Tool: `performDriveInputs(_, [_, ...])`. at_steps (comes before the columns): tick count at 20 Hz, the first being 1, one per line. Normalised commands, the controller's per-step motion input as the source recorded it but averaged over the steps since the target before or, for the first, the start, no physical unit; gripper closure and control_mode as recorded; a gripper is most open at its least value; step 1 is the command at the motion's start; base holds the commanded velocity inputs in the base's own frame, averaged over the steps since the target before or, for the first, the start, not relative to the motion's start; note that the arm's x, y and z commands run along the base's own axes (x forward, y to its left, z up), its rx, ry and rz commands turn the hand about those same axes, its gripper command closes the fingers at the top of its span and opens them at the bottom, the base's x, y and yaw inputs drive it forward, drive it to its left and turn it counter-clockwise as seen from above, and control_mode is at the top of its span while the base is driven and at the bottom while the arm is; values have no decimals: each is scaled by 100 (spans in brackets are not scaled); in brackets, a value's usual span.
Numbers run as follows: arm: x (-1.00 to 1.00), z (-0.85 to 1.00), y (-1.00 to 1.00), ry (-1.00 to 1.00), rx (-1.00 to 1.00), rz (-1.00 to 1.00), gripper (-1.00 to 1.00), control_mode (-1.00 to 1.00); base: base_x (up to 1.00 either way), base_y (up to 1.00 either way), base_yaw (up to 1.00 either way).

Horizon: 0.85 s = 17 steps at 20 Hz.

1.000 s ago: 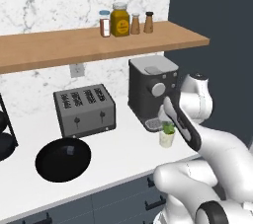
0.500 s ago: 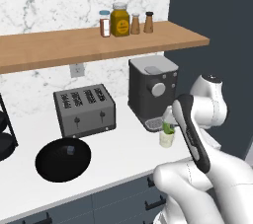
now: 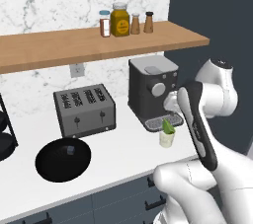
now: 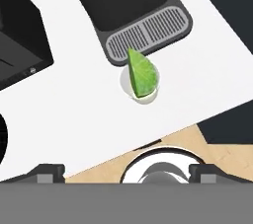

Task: Grab a lemon wedge from the fridge and one ice cube from the ice bowl, and put them in the glass of lemonade.

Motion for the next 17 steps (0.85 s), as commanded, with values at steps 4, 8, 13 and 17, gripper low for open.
performDriveInputs(4, [0, 87, 8, 4, 6, 0, -100, -100, 0, 0, 0])
performDriveInputs(8, [0, 39, 0, 6, 6, 0, -100, -100, 0, 0, 0])
performDriveInputs(13, [-51, 1, 3, 0, 2, 0, -100, -100, 0, 0, 0])
performDriveInputs(17, [-97, -8, 0, 0, 0, 0, -100, -100, 0, 0, 0])
